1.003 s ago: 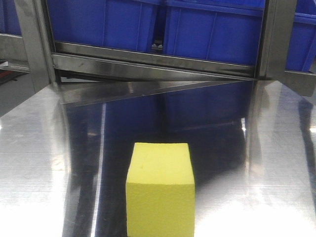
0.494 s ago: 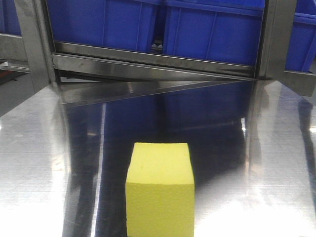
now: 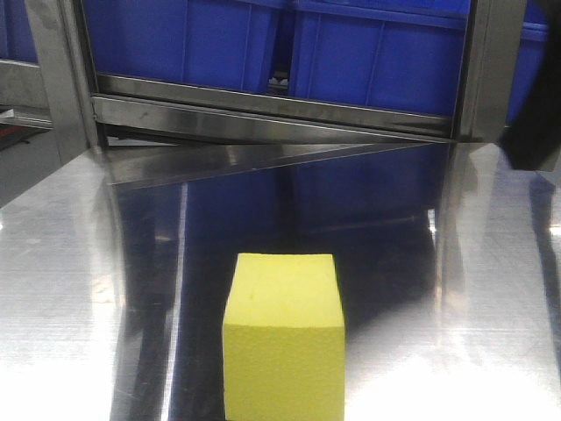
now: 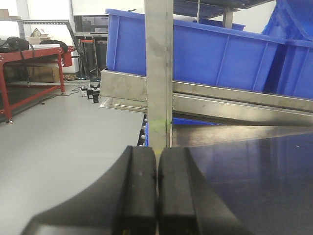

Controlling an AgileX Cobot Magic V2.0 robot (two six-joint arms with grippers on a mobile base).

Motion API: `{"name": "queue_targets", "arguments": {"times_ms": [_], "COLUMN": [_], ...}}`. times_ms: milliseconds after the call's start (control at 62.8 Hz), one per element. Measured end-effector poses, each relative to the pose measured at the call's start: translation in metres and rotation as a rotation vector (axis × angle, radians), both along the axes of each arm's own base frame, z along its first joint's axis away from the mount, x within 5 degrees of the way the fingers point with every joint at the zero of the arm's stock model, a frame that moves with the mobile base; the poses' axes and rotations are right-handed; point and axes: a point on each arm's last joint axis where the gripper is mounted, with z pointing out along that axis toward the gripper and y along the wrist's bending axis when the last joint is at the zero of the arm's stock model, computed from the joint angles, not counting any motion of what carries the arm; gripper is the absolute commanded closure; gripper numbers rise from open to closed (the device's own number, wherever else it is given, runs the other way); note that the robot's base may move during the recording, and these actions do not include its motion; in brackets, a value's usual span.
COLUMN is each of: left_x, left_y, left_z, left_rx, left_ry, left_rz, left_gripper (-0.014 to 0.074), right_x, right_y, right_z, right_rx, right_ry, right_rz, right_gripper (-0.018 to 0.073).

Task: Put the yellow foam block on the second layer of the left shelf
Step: 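Lower the open right gripper over the yellow foam cube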

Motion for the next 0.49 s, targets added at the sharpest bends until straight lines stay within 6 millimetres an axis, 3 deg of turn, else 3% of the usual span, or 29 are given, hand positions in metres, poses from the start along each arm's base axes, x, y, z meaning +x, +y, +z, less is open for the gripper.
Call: {"name": "queue_targets", "arguments": {"times_ms": [191,494], "left_x": [0.000,0.000], "left_y": [0.000,0.000], "left_z": [0.000,0.000], "left_rx": [0.000,0.000], "left_ry": [0.000,0.000], "left_rz": [0.000,0.000], "left_gripper": [0.0472,0.0472], "right_x": [0.018,0.038], "right_y": [0.046,0.112], "right_z": [0.000,-0.005], "right_rx": [-0.063,-0.090], "right_ry": [0.139,0.171], "right_rz": [-0.005,0.078], "right_gripper": [-0.0073,-0.0073]}}
